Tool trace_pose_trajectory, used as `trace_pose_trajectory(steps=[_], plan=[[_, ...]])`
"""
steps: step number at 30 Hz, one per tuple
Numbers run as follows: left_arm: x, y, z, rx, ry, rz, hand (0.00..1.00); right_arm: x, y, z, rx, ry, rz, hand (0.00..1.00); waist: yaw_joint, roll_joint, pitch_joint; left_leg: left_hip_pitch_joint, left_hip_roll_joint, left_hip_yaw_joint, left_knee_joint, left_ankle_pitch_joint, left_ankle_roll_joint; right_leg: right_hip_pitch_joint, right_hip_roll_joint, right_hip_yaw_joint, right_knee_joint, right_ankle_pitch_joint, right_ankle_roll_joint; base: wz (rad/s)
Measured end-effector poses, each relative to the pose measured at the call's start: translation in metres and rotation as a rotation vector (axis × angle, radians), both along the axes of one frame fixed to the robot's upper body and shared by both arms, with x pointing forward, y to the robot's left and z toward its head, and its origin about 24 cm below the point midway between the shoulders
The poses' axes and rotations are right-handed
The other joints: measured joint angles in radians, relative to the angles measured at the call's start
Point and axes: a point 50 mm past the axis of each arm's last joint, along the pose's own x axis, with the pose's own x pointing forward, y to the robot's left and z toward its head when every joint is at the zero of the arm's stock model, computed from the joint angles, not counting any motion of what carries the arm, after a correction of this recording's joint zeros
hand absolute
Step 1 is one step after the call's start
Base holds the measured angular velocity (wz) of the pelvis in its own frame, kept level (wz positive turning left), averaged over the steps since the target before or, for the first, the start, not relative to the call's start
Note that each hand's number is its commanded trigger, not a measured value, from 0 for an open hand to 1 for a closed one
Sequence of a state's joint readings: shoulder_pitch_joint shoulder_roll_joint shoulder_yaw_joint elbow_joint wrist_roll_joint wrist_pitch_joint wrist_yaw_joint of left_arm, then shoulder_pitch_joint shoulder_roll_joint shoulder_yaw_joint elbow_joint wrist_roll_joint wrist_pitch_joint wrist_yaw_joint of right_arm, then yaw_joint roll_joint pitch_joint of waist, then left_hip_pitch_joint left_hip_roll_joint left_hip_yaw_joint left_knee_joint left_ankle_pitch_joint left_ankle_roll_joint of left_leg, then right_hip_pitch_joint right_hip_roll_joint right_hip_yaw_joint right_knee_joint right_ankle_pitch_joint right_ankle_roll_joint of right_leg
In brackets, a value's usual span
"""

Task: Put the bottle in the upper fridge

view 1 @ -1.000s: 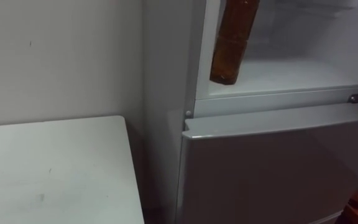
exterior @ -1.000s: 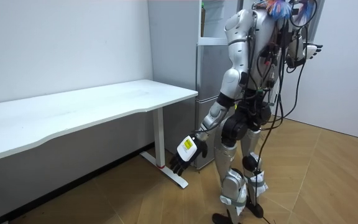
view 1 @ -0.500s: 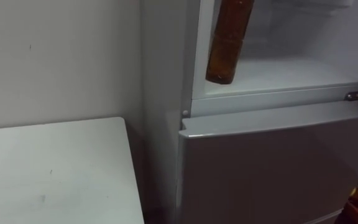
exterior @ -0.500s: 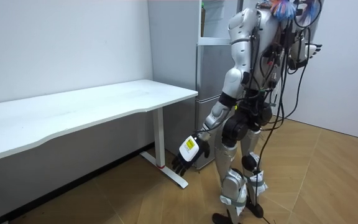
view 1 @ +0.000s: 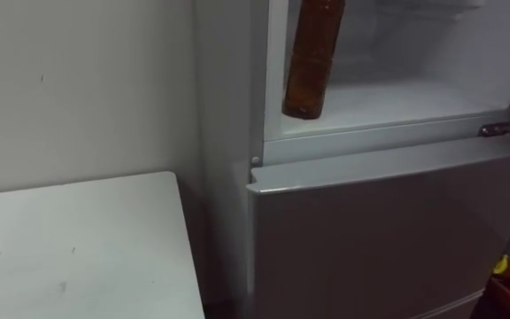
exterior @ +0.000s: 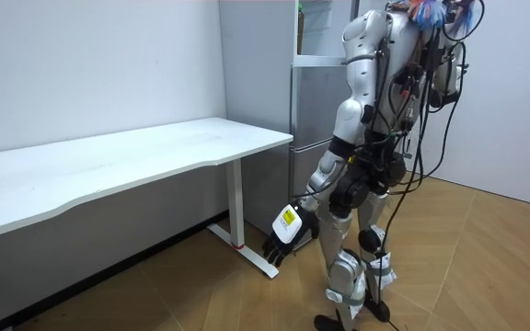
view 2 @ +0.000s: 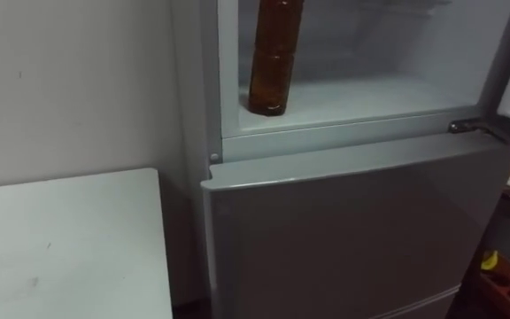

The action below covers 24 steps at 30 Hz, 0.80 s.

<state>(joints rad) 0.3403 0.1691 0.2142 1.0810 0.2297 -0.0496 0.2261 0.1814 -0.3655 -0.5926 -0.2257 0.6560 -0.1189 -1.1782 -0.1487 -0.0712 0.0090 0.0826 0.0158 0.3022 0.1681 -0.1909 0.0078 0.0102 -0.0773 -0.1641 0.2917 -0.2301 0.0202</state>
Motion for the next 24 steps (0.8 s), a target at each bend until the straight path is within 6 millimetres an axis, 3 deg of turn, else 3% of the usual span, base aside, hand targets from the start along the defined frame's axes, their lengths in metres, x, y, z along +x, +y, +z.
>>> trace_pose_trajectory(steps=[5,19,24], plan=[[0.005,-0.004,-0.001,-0.012,-0.008,-0.031,0.00,0.009,0.013,0.001,-0.012,-0.035,0.069,0.00,0.020,0.016,-0.0093,0.004,0.004,0.022,0.000,0.000,0.000,-0.011,0.006,0.022,0.002,0.006,-0.003,-0.13],[0.014,-0.011,-0.003,-0.028,-0.023,-0.101,0.00,0.029,0.040,-0.003,-0.037,-0.041,0.282,0.00,0.051,0.023,-0.0107,0.001,0.007,0.021,0.001,0.001,-0.002,-0.009,0.009,0.020,-0.003,0.009,-0.006,0.00],[0.019,-0.019,-0.006,-0.051,-0.013,-0.154,0.00,0.037,0.058,-0.003,-0.072,-0.046,0.391,0.00,0.054,0.041,-0.0167,0.000,0.008,0.021,-0.002,0.001,-0.002,-0.004,0.012,0.020,-0.018,0.014,-0.005,0.00]])
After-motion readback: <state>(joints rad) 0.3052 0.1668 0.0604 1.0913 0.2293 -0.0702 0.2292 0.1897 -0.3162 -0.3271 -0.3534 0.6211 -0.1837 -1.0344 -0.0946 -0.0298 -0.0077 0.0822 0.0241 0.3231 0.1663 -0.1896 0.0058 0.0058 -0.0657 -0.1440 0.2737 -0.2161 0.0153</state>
